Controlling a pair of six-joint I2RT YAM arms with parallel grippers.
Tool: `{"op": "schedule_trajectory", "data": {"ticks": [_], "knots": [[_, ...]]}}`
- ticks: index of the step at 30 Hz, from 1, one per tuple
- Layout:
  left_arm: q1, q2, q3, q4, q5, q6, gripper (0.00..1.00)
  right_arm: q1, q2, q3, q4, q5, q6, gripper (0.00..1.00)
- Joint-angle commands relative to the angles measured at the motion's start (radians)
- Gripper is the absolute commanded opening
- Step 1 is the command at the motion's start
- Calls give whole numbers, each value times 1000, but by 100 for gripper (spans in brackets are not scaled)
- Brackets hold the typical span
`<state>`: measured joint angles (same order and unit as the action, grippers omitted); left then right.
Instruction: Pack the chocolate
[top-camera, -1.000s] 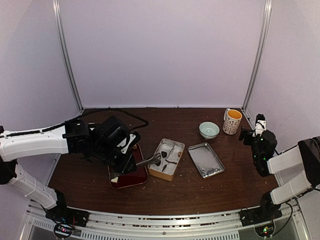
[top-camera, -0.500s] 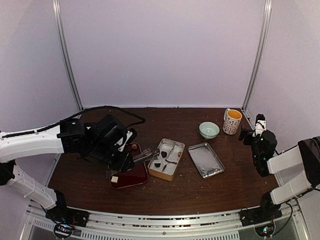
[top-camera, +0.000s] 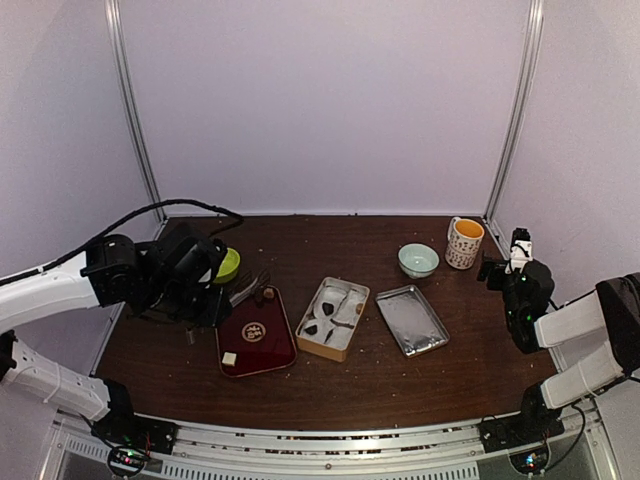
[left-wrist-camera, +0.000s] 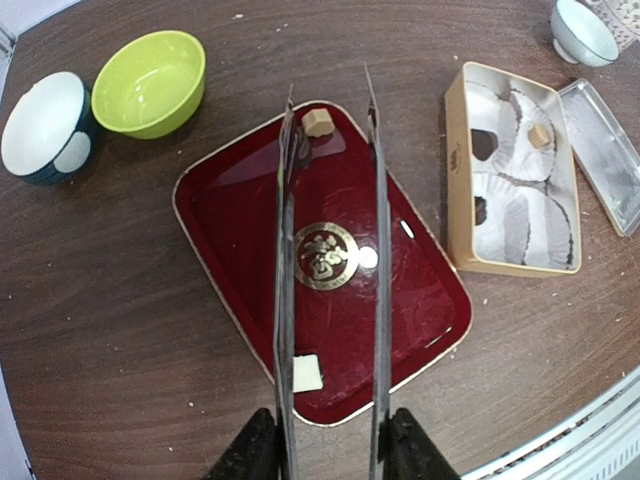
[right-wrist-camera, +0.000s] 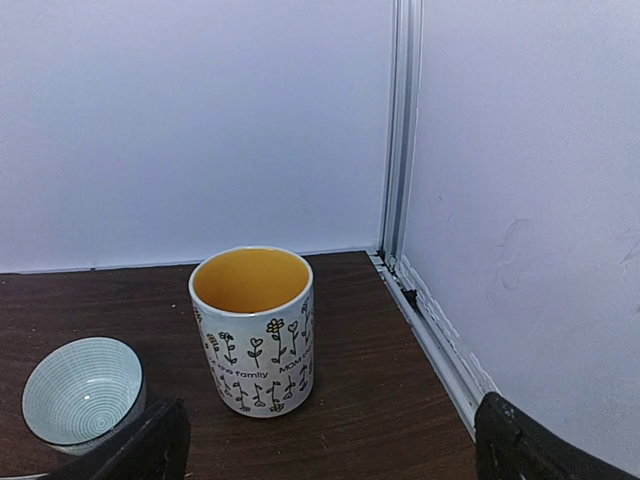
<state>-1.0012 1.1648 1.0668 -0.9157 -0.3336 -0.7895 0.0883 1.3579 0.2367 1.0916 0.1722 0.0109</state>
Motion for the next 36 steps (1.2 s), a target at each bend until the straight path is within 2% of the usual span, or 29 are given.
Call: {"op": "schedule_trajectory", "data": {"ticks": [1,7,17,36], "knots": [[23,-9,-20,-20,-44,-45,36,-6,2,13,1,8,11,100],[27,63,-8,-39,-87,-70,36,-7,1,13,1,9,11,100],[31,241,59,-8,-100,-33,34,-7,1,12,1,9,11,100],[67,343,76,55,-57,10,33,-8,1,12,1,8,10,100]]}}
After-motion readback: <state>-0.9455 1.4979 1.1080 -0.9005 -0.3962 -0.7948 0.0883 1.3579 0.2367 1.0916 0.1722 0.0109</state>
